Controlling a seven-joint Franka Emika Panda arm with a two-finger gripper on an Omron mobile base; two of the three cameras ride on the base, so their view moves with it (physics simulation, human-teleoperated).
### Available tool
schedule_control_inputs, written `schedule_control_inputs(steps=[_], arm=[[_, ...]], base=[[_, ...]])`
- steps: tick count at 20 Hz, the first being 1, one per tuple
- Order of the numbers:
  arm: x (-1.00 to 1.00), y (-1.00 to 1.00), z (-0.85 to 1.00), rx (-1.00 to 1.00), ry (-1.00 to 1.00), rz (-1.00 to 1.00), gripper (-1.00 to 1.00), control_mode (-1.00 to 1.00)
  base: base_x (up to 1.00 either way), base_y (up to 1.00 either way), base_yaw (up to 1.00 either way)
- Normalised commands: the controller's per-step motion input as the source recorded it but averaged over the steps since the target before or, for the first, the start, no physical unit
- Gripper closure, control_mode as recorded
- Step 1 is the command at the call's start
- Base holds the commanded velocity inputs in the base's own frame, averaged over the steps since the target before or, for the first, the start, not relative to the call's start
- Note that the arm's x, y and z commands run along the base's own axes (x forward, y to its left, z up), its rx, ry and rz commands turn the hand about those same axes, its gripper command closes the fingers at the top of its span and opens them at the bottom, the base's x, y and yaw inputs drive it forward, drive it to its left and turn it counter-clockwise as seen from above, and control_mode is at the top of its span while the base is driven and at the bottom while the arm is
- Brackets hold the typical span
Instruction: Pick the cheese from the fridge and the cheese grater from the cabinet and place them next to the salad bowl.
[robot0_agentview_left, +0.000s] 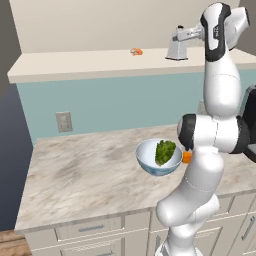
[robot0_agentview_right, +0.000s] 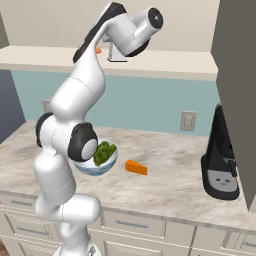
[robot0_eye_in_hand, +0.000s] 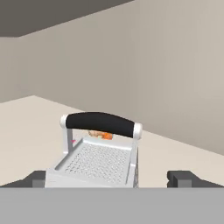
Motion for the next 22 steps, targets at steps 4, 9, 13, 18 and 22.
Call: schedule_control_inputs(steps=[4,9,13,18,22], arm=[[0.0,0.15,-0.02,0.0,0.0,0.01,1.0,-1.0],[-0.01,0.22,-0.13,0.0,-0.06,0.0,1.0,-1.0],[-0.03,0.17,-0.09,0.0,-0.16,0.0,1.0,-1.0],[-0.19,0.06,-0.11,0.02,-0.24,-0.01,1.0,-1.0],[-0.3,-0.01,-0.06,0.05,-0.11,-0.05,1.0,-1.0]], base=[[0.0,0.0,0.0],[0.0,0.0,0.0],[0.0,0.0,0.0],[0.0,0.0,0.0],[0.0,0.0,0.0]])
